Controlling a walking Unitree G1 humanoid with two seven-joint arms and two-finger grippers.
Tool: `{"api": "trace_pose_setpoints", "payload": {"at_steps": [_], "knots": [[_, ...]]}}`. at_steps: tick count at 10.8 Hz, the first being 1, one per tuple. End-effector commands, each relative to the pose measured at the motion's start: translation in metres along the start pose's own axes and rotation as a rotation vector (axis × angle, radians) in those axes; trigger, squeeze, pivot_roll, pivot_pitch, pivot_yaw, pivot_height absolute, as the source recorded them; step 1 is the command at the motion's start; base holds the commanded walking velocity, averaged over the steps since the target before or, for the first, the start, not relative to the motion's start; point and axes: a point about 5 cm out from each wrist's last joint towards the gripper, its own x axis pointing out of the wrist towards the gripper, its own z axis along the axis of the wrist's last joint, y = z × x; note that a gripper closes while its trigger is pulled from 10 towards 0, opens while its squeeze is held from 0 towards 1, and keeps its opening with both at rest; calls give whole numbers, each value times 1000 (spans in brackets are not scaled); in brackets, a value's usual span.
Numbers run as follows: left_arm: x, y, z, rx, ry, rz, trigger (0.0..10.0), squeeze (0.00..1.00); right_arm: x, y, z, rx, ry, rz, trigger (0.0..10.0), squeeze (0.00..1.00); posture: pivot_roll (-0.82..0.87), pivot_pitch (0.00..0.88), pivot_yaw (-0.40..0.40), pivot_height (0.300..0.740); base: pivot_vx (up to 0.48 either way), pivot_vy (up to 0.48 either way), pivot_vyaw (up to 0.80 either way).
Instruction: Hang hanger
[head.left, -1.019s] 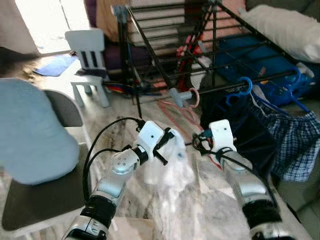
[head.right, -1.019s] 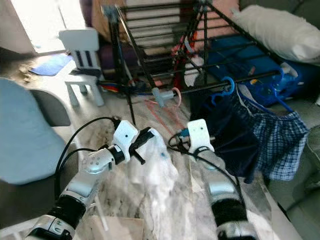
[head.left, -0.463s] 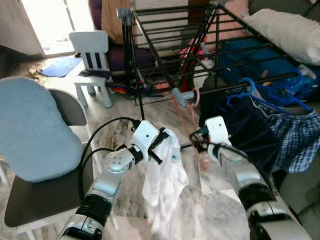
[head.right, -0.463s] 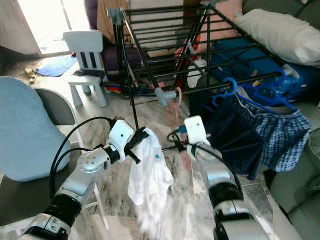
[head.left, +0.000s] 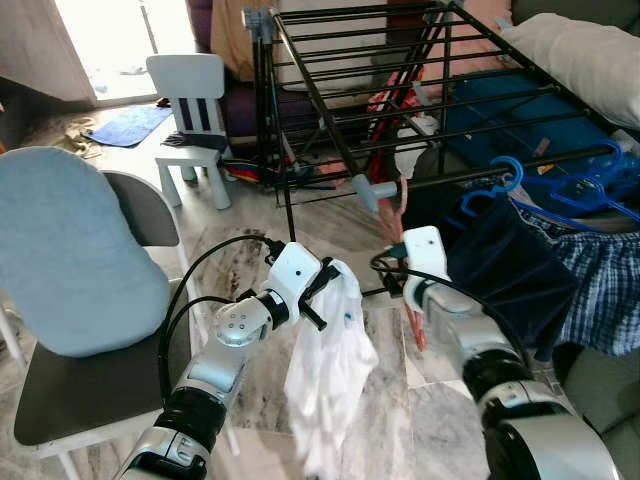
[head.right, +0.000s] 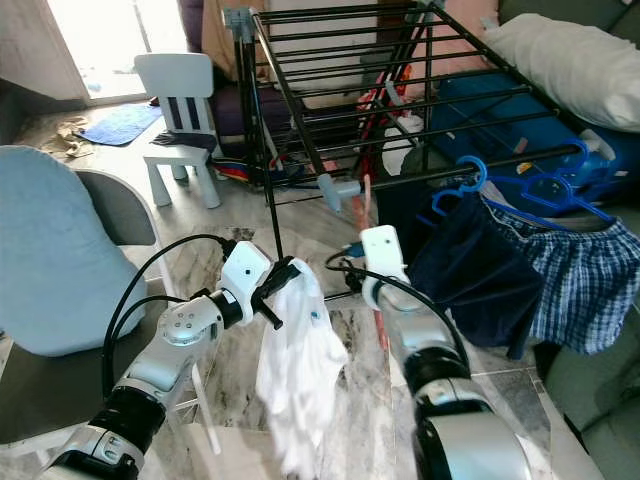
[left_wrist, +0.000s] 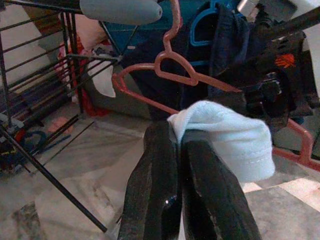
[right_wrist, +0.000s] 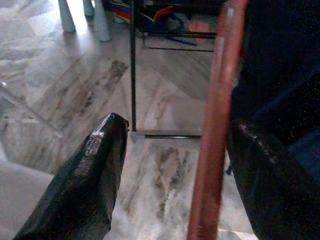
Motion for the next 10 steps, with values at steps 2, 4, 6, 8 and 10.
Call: {"api": "trace_pose_setpoints", "payload": {"at_steps": [2,4,6,8,10], "knots": [[3,3,9,27,-27,5,10000,0,1,4,1,-22,4,8,431,0,-151,0,-12,740,0,0,0],[4,2,9,26,-26,2,10000,0,2,1,-4,-27,27,-26,3255,0,-156,0,-10,740,0,0,0],[5,2,10,24,-29,-4,10000,0,0,-6,-10,-34,53,-69,4745,0,-156,0,-10,740,0,0,0],[6,2,11,23,-29,-6,10000,0,0,-10,-10,-42,56,-90,6549,0,-158,0,-8,740,0,0,0],[6,1,10,21,-27,-9,10000,0,0,-14,-10,-80,64,-123,7176,0,-157,0,-8,740,0,0,0]]}}
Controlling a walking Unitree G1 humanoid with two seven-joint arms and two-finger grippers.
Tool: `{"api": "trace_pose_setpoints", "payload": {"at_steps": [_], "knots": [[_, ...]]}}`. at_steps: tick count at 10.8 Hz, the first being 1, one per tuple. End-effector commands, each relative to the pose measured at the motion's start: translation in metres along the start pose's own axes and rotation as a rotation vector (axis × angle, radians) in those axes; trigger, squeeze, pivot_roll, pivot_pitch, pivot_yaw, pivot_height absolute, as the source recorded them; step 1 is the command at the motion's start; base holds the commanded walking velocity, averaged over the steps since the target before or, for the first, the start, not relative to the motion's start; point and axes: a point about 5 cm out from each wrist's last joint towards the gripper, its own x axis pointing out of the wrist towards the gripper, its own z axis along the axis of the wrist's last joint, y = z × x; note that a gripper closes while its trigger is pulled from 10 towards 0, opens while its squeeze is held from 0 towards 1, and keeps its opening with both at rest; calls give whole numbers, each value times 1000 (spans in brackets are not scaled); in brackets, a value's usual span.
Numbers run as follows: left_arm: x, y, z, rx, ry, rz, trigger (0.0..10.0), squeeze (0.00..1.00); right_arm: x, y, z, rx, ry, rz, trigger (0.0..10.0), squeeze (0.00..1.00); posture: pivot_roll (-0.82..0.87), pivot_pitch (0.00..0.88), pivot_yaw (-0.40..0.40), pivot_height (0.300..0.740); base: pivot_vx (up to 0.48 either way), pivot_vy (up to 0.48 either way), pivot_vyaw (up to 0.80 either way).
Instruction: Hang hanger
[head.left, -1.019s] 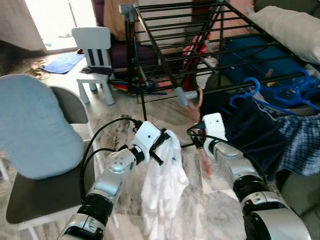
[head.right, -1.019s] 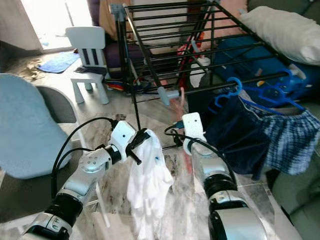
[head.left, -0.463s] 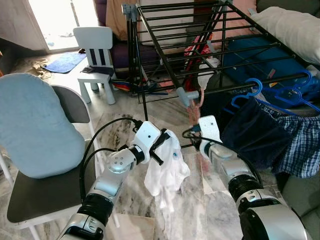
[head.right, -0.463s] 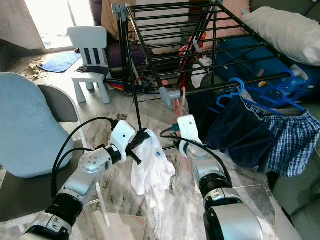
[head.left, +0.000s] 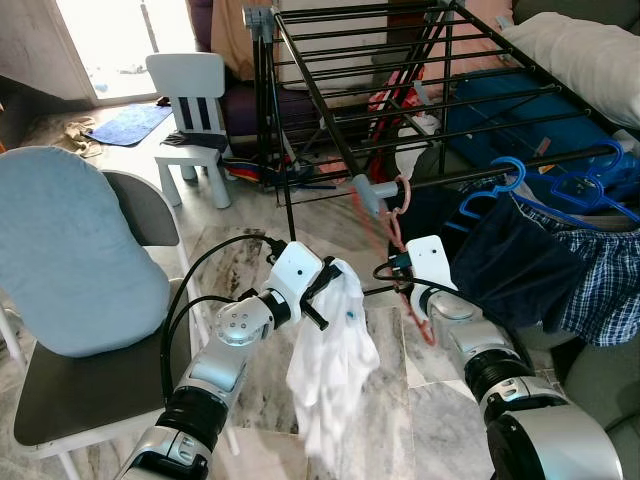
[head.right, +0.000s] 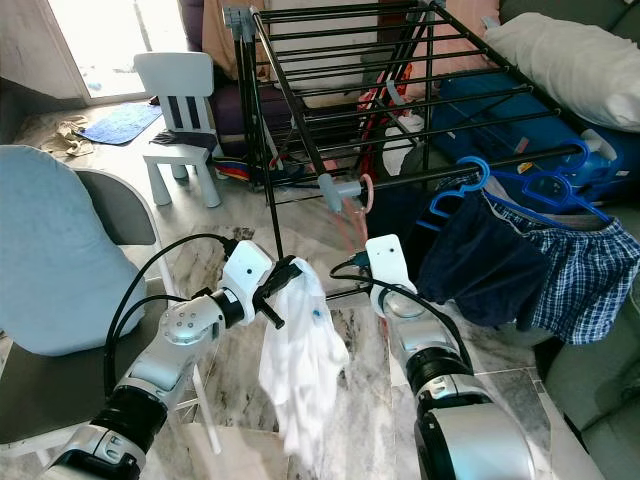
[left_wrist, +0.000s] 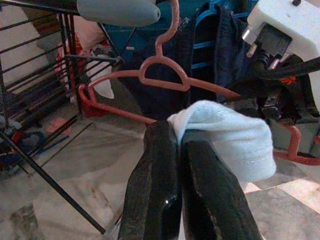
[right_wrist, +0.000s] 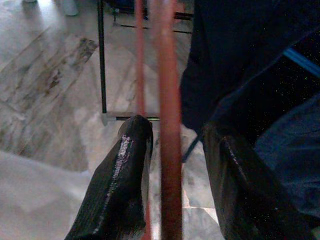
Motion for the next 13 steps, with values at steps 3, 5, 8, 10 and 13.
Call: {"api": "trace_pose_setpoints", "payload": {"at_steps": [3,5,8,10,13], "knots": [[4,2,9,28,-17,-7,10000,0,2,-1,7,3,-16,-7,10000,0,-154,0,-5,740,0,0,0],[5,2,9,30,-16,-11,10000,0,2,-3,10,17,-26,-11,10000,545,-155,0,-3,740,0,0,0],[5,1,9,31,-14,-12,10000,0,3,-4,15,19,-40,-11,10000,1000,-153,0,-5,740,0,0,0],[6,0,9,30,-13,-20,10000,0,3,-3,15,25,-35,-7,10000,416,-154,0,-3,740,0,0,0],[6,-1,10,28,-14,-25,10000,0,4,-3,17,22,-30,-21,10000,51,-152,0,-3,740,0,0,0]]}}
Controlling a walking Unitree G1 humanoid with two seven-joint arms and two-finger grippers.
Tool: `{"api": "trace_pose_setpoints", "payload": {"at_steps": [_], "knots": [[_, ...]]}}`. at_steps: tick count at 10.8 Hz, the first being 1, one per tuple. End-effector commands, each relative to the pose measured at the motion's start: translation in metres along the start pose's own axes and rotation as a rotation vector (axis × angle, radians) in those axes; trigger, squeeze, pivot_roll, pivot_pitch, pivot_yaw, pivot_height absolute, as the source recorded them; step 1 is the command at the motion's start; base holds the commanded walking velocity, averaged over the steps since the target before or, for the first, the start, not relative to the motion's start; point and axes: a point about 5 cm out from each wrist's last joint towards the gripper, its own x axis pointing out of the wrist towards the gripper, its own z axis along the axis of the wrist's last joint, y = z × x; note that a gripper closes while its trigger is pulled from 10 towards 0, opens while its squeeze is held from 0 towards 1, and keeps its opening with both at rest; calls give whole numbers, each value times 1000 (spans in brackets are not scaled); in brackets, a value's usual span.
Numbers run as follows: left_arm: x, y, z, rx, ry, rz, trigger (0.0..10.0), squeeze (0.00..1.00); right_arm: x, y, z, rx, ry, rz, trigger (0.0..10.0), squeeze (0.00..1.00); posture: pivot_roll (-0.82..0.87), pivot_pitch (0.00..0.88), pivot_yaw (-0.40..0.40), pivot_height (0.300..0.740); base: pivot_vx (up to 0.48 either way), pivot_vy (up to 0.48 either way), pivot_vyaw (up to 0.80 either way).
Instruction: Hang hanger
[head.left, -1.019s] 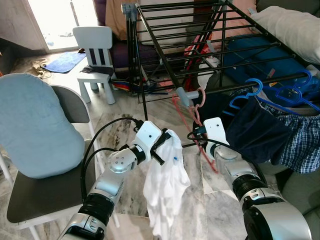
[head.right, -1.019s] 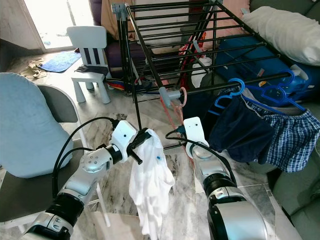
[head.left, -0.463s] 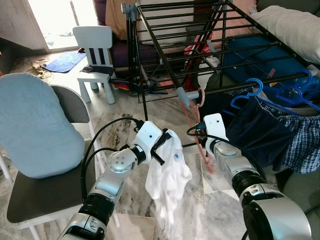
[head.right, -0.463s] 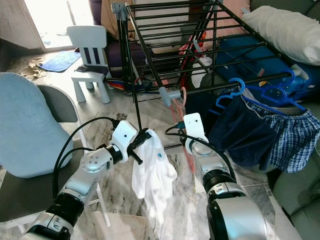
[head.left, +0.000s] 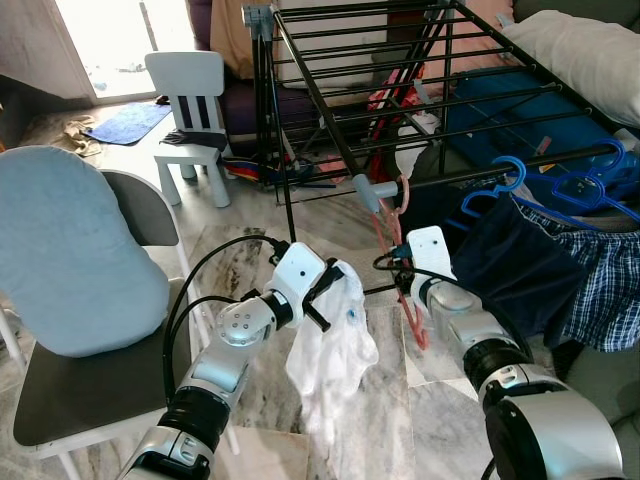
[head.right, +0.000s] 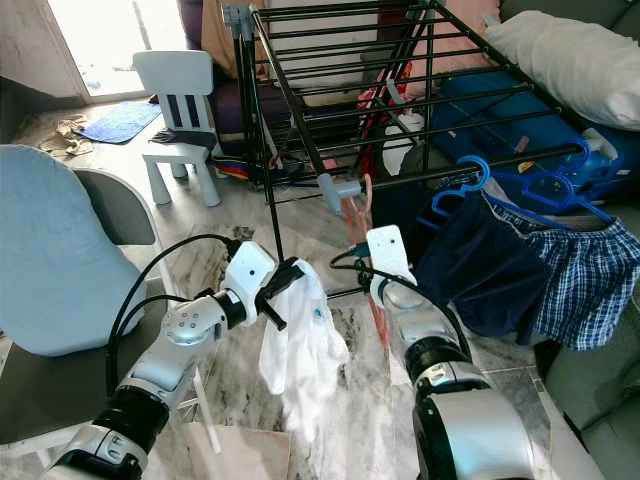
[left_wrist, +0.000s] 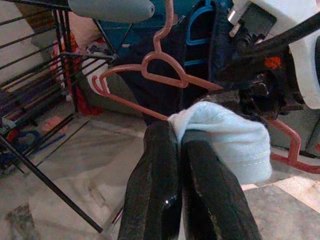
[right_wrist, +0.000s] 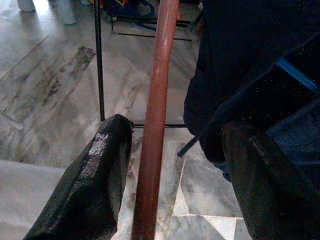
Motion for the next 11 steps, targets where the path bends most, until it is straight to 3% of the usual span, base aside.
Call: {"api": "trace_pose_setpoints", "payload": {"at_steps": [1,3,4,5,6,7,9,10,11], "knots": [[5,2,10,29,-22,-13,10000,0,1,-5,5,3,-4,-25,10000,0,-152,0,-3,740,0,0,0],[5,1,10,27,-19,-17,10000,0,1,-12,6,4,-5,-51,10000,0,-154,0,-2,740,0,0,0],[5,1,10,28,-18,-18,10000,0,1,-13,6,3,-5,-59,10000,408,-154,0,-2,740,0,0,0],[5,1,10,28,-17,-19,10000,0,1,-13,6,5,-6,-63,10000,980,-153,0,-2,740,0,0,0],[5,1,9,29,-14,-20,10000,0,1,-12,7,7,-8,-53,10000,169,-154,0,-1,740,0,0,0],[5,1,8,32,-9,-22,10000,0,1,-9,7,11,-14,-26,10000,0,-154,0,0,740,0,0,0],[6,0,8,35,-7,-25,10000,0,1,-6,6,6,-9,-10,10000,0,-154,0,1,740,0,0,0],[7,0,8,38,-2,-27,10000,0,1,-6,5,9,-7,-2,1333,0,-153,0,0,740,0,0,0],[7,0,7,40,3,-28,10000,0,1,-7,5,11,-7,1,0,0,-154,0,-1,740,0,0,0]]}}
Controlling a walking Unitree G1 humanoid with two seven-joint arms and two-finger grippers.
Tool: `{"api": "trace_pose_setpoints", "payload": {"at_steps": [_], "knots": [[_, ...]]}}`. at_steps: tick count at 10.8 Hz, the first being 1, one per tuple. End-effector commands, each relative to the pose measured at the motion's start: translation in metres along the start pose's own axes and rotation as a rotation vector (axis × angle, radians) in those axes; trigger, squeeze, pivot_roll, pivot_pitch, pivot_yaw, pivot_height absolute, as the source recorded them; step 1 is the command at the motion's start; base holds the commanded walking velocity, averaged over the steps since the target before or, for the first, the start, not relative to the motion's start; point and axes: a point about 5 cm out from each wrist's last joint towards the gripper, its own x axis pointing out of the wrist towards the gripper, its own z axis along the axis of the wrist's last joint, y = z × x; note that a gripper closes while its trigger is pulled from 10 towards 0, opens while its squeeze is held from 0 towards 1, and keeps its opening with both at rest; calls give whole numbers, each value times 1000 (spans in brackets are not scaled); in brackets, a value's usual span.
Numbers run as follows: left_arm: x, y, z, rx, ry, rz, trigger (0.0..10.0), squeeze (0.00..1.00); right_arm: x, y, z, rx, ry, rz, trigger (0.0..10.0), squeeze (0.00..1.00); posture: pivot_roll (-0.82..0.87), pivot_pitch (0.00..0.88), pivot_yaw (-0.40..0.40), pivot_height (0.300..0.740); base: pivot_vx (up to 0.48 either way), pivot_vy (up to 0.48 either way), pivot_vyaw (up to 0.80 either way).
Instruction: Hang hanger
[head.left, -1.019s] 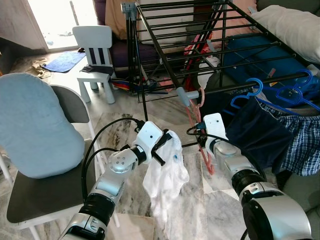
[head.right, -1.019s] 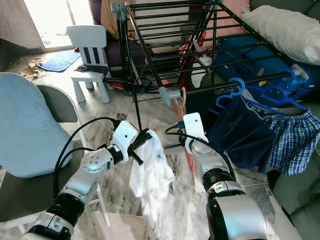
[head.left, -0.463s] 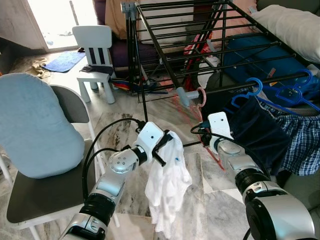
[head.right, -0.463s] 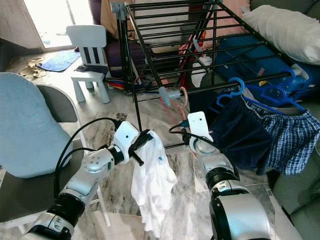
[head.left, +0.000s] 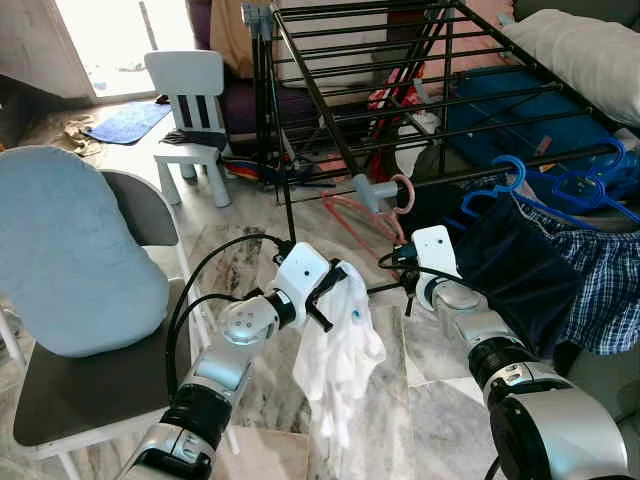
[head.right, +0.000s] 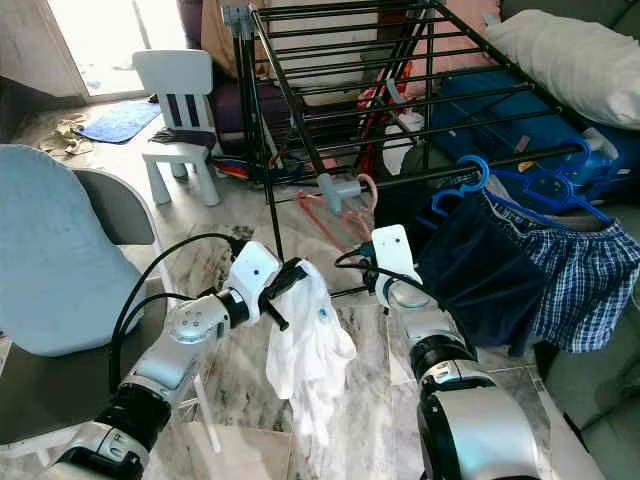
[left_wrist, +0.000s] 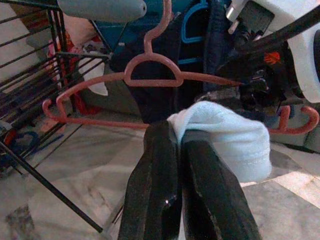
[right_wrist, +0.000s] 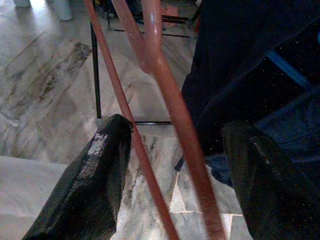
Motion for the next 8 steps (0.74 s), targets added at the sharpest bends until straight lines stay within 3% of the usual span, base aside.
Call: {"api": "trace_pose_setpoints", "payload": {"at_steps": [1,5,8], "knots": [[4,1,6,25,-4,-13,10000,0,1,0,7,16,-17,4,0,0,-154,0,-1,740,0,0,0],[4,1,5,27,1,-9,10000,0,1,-1,6,23,-14,9,863,0,-154,0,-1,740,0,0,0],[4,2,5,27,4,-11,10000,0,1,1,3,31,-9,14,314,0,-153,0,-3,740,0,0,0]]}}
